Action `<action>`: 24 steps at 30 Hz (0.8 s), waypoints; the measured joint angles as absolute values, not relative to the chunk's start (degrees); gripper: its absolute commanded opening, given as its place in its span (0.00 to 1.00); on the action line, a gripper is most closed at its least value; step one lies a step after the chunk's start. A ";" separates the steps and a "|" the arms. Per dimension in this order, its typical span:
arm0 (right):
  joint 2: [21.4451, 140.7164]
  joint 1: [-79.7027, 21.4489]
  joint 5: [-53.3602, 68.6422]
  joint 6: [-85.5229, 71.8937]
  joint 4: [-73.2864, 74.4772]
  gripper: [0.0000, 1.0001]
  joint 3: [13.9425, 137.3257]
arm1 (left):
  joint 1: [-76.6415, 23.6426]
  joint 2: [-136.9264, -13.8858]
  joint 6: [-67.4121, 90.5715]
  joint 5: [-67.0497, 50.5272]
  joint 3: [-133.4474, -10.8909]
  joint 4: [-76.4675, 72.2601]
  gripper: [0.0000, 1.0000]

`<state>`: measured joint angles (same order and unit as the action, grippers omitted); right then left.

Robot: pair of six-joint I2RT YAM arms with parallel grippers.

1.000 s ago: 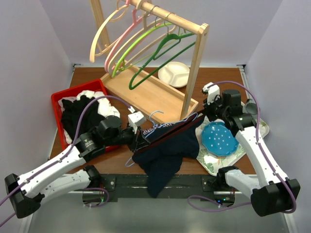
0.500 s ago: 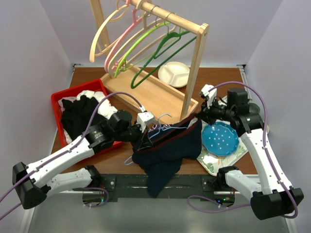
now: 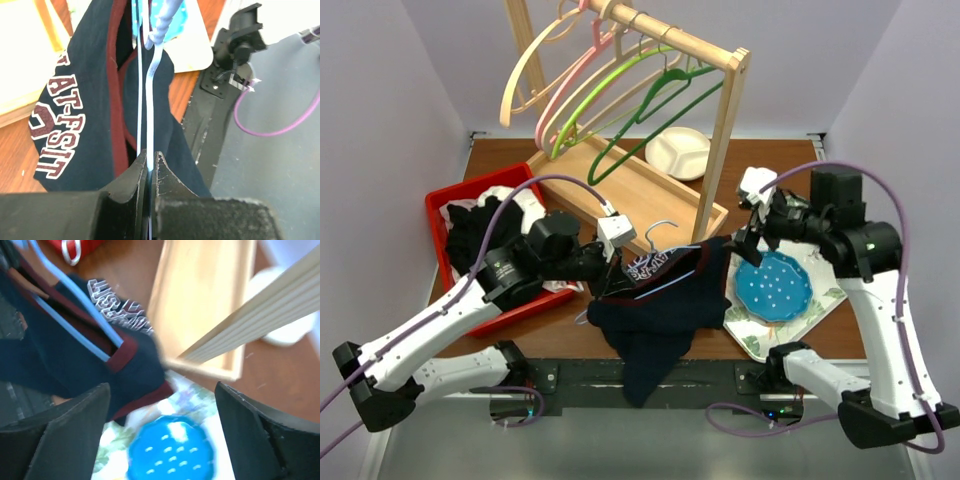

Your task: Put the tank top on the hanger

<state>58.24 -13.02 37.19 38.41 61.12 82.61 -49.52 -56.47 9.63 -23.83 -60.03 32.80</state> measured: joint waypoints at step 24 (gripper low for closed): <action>69.38 -26.92 59.37 48.25 69.17 0.00 83.37 | -49.63 -66.11 7.20 -35.62 -73.12 40.77 0.17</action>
<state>69.38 -26.92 59.37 48.25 69.17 83.37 -49.63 -66.11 7.20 -35.62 -73.12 40.77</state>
